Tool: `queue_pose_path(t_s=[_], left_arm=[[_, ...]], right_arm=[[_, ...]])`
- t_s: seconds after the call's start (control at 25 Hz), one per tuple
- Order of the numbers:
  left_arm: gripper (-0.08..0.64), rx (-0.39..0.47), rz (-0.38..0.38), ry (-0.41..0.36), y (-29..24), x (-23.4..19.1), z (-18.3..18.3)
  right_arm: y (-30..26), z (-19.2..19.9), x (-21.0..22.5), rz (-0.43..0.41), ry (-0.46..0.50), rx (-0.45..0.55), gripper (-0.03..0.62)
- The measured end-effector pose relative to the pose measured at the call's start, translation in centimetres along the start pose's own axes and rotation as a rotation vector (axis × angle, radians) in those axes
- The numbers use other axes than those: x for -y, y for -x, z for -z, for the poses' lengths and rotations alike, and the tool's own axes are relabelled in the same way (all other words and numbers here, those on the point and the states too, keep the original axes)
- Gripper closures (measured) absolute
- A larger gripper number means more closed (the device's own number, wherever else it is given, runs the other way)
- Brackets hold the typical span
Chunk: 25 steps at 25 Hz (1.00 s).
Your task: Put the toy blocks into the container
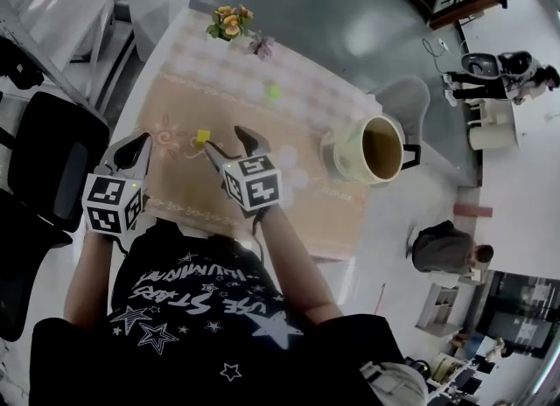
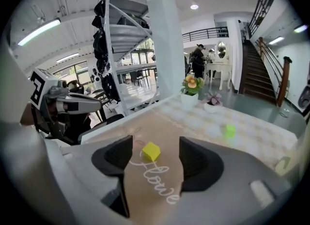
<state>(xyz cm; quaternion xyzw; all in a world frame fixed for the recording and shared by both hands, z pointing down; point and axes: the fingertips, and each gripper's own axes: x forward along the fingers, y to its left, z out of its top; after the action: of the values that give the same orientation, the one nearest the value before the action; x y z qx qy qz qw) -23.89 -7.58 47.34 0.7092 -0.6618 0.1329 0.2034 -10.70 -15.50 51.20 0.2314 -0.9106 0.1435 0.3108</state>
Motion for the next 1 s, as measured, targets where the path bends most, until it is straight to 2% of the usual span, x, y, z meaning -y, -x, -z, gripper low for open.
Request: queue_pose_path(t_s=[0.44, 0.8, 0.92, 1.0], left_arm=[[0.551, -0.043, 0.034, 0.010, 0.0, -3.3, 1.8], [0.551, -0.070, 0.087, 0.001, -0.9, -4.5, 2.3], [0.551, -0.076, 0.104, -0.008, -1.2, -4.7, 2.4], [0.551, -0.080, 0.113, -0.014, -1.4, -4.7, 2.4]], right_arm=[[-5.3, 3.2, -2.5, 0.020, -0.030, -0.147, 0.279], [-7.1, 4.1, -2.0, 0.083, -0.068, -0.194, 0.281], [-7.5, 4.5, -2.2, 0.091, -0.072, -0.214, 0.300], [-7.6, 4.6, -1.9, 0.116, -0.080, -0.216, 0.339]])
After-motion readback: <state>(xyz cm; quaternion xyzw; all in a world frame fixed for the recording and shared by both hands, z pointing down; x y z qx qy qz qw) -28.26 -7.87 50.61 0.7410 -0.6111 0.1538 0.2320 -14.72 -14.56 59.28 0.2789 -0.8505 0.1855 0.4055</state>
